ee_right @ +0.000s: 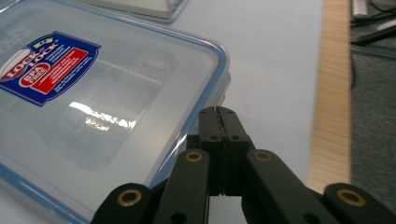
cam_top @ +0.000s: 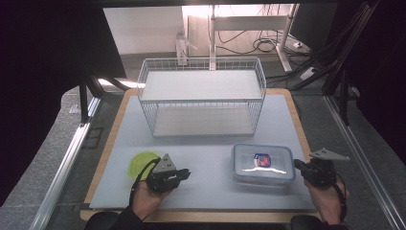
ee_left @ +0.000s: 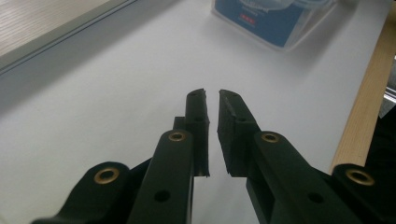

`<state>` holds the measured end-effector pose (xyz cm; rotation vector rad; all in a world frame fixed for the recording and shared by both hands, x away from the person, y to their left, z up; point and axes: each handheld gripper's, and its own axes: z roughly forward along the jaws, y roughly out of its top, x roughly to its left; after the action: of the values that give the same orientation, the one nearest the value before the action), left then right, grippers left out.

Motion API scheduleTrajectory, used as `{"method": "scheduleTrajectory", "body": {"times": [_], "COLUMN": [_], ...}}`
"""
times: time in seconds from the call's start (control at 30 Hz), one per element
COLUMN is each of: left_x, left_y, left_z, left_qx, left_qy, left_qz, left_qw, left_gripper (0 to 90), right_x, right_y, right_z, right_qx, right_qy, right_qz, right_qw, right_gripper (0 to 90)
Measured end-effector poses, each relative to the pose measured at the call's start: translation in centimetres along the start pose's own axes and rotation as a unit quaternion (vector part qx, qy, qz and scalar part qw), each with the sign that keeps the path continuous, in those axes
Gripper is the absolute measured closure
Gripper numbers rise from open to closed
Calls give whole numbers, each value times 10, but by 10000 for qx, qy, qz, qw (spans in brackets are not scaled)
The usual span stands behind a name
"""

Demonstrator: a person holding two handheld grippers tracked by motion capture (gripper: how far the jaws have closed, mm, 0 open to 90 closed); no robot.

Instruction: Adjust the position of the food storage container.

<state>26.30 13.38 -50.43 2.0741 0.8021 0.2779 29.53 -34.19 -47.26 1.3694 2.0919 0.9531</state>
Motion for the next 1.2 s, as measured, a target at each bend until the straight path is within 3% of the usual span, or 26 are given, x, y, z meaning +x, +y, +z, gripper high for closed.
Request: {"method": "scheduleTrajectory", "body": {"times": [0.43,0.9,1.1,1.2], "left_x": [9,22,24,28], "left_y": [-2,-3,-5,-8], "left_z": [-3,-9,-12,-12], "left_qx": [78,177,261,391], "left_qy": [337,868,983,1157], "left_qz": [-152,-299,-295,-330], "left_qw": [9993,9956,9944,9920], "left_gripper": [832,839,839,841], "right_x": [41,98,114,119], "right_y": [18,38,43,45], "right_z": [25,54,62,64], "right_qx": [31,20,27,23], "right_qy": [659,1318,1491,1495], "right_qz": [-324,-812,-945,-1025], "right_qw": [9973,9879,9843,9834], "right_gripper": [899,899,899,899]}}
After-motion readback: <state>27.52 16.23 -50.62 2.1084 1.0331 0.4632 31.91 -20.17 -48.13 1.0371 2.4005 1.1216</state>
